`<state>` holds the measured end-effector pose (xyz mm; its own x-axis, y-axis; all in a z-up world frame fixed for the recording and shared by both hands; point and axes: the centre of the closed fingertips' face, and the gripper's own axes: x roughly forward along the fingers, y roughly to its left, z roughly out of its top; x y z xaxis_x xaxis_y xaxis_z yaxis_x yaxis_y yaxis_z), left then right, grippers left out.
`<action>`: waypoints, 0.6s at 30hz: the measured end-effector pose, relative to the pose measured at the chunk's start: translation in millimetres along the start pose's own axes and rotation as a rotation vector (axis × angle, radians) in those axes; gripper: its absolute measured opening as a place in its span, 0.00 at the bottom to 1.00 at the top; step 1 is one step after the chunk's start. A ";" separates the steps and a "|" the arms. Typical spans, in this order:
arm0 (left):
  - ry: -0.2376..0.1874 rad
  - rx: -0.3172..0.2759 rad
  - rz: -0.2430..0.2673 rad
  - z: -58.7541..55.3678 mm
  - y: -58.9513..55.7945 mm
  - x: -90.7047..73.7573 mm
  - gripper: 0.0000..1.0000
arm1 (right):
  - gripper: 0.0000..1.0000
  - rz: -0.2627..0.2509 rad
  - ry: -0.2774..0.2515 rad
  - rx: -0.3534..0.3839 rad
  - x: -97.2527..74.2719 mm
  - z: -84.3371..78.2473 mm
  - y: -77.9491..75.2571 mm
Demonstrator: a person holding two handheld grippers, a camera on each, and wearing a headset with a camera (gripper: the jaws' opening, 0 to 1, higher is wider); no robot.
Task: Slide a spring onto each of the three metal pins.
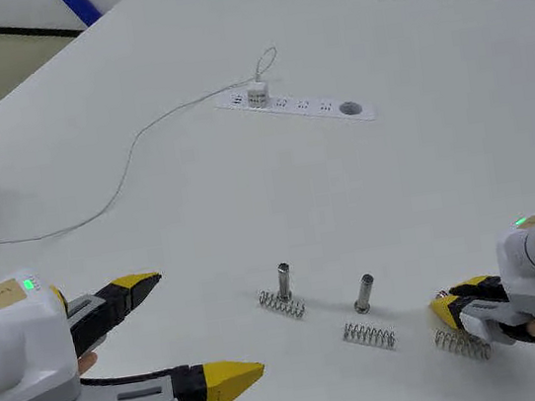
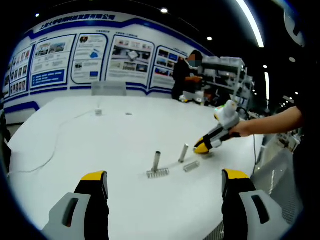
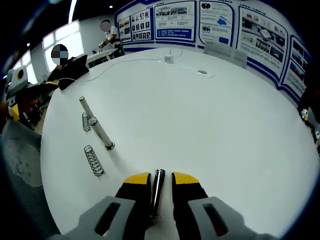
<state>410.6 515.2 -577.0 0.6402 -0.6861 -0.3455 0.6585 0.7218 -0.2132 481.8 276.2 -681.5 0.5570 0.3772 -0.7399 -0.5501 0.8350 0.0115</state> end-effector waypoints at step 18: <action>-0.076 0.040 -0.010 15.0 -4.3 -1.2 0.98 | 0.09 0.000 0.026 0.037 0.9 1.7 3.3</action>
<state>413.0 511.6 -562.0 0.6609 -0.6991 -0.2728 0.6791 0.7119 -0.1792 481.5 280.0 -681.0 0.5404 0.3673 -0.7570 -0.5267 0.8493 0.0361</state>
